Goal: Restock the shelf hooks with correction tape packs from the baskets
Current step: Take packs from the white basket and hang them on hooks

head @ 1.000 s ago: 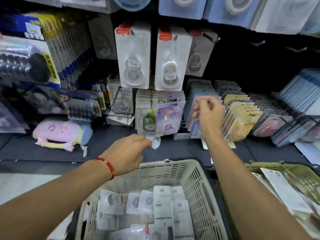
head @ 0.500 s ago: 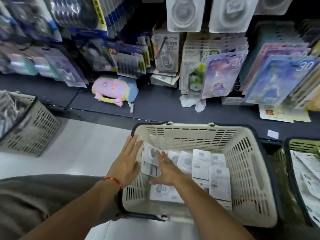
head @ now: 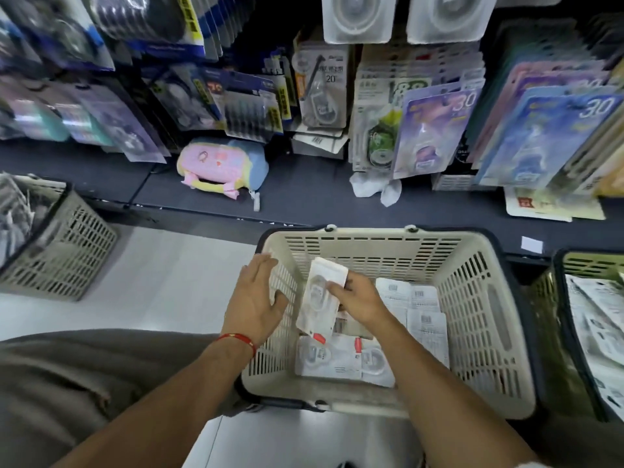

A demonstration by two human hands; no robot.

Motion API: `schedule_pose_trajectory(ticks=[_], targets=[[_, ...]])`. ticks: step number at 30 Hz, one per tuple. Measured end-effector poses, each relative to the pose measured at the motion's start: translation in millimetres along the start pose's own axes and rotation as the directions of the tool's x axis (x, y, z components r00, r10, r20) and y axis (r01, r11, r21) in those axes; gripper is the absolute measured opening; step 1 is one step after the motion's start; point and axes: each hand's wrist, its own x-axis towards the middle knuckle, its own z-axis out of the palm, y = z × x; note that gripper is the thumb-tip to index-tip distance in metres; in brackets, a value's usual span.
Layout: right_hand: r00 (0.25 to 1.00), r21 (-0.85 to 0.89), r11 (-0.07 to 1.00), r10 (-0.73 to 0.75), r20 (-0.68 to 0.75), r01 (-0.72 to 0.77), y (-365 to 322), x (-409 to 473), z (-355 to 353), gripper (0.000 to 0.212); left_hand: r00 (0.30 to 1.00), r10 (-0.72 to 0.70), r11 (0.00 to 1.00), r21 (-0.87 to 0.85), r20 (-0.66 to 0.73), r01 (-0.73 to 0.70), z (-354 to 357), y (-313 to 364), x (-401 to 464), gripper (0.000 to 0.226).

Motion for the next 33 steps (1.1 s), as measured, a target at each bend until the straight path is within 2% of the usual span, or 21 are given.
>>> schedule_pose_trajectory(ticks=[2,4,5,7,8,10,13,15,17,19,21,22,24,26,28,30,31,33], targets=[[1.000,0.204,0.979,0.024,0.013,-0.026,-7.9,-12.6,-17.8,0.018,0.999,0.029,0.998,-0.061,0.040,-0.026,4.1,13.5,-3.5,0.059],[0.999,0.346,0.938,-0.015,0.051,-0.004,-20.8,-28.5,-34.9,0.015,0.988,0.010,0.979,-0.201,0.152,0.021,9.3,28.4,-6.8,0.069],[0.996,0.399,0.917,-0.043,0.073,0.011,-27.3,-36.1,-42.5,0.016,0.977,0.003,0.954,-0.293,0.211,0.060,11.8,34.4,-7.5,0.072],[0.993,0.441,0.897,-0.082,0.082,0.037,-38.7,-48.6,-53.5,0.017,0.960,-0.006,0.876,-0.461,0.282,0.141,15.0,42.4,-8.1,0.063],[0.995,0.429,0.902,-0.082,0.051,0.052,-43.5,-53.5,-57.3,0.019,0.955,-0.021,0.838,-0.516,0.295,0.177,15.6,44.7,-8.7,0.056],[0.993,0.413,0.907,-0.043,-0.109,0.085,-51.1,-60.5,-66.2,0.017,0.959,-0.058,0.794,-0.569,0.278,0.213,13.5,45.6,-8.5,0.048],[0.955,0.487,0.864,0.028,-0.296,0.125,-57.0,-69.6,-86.1,0.018,0.958,-0.165,0.730,-0.625,0.233,0.277,8.3,38.8,-2.9,0.043],[0.932,0.426,0.884,-0.032,-0.361,0.195,-63.4,-78.5,-95.9,0.020,0.928,-0.252,0.621,-0.690,0.274,0.373,3.8,33.7,0.7,0.039],[0.896,0.309,0.892,-0.194,-0.398,0.331,-71.2,-86.5,-97.3,0.026,0.879,-0.282,0.475,-0.740,0.385,0.477,1.3,32.5,0.7,0.034],[0.879,0.226,0.867,-0.371,-0.301,0.443,-80.4,-93.9,-87.8,0.033,0.807,-0.254,0.246,-0.771,0.533,0.587,-1.8,36.8,0.0,0.029],[0.891,0.118,0.885,-0.436,-0.124,0.449,-84.7,-95.7,-70.1,0.040,0.748,-0.155,0.030,-0.753,0.646,0.657,-5.2,42.4,0.3,0.029],[0.901,0.083,0.897,-0.432,-0.044,0.435,-84.4,-95.3,-61.0,0.046,0.737,-0.102,-0.023,-0.742,0.668,0.670,-7.3,45.0,1.0,0.031],[0.909,0.091,0.909,-0.413,0.052,0.407,-81.1,-94.3,-47.4,0.052,0.750,-0.048,-0.054,-0.751,0.660,0.658,-9.8,47.2,3.5,0.034],[0.917,0.170,0.915,-0.385,0.107,0.365,-78.6,-95.9,-42.1,0.050,0.768,-0.025,-0.054,-0.768,0.640,0.638,-10.5,45.0,3.3,0.035],[0.922,0.191,0.916,-0.374,0.096,0.352,-80.9,-96.7,-40.6,0.033,0.770,0.004,-0.033,-0.770,0.638,0.638,-12.0,41.0,1.8,0.036],[0.914,0.076,0.912,-0.405,0.005,0.404,-84.9,-93.2,-41.5,0.016,0.755,0.051,-0.010,-0.756,0.653,0.654,-14.9,38.3,0.3,0.037],[0.907,0.003,0.907,-0.420,-0.013,0.420,-87.3,-91.5,-42.8,0.017,0.747,0.084,0.006,-0.750,0.660,0.661,-16.9,37.4,0.1,0.036],[0.914,-0.049,0.913,-0.404,0.043,0.406,-94.6,-91.4,-50.0,0.034,0.737,0.123,0.031,-0.745,0.664,0.666,-19.4,34.7,1.3,0.038]])
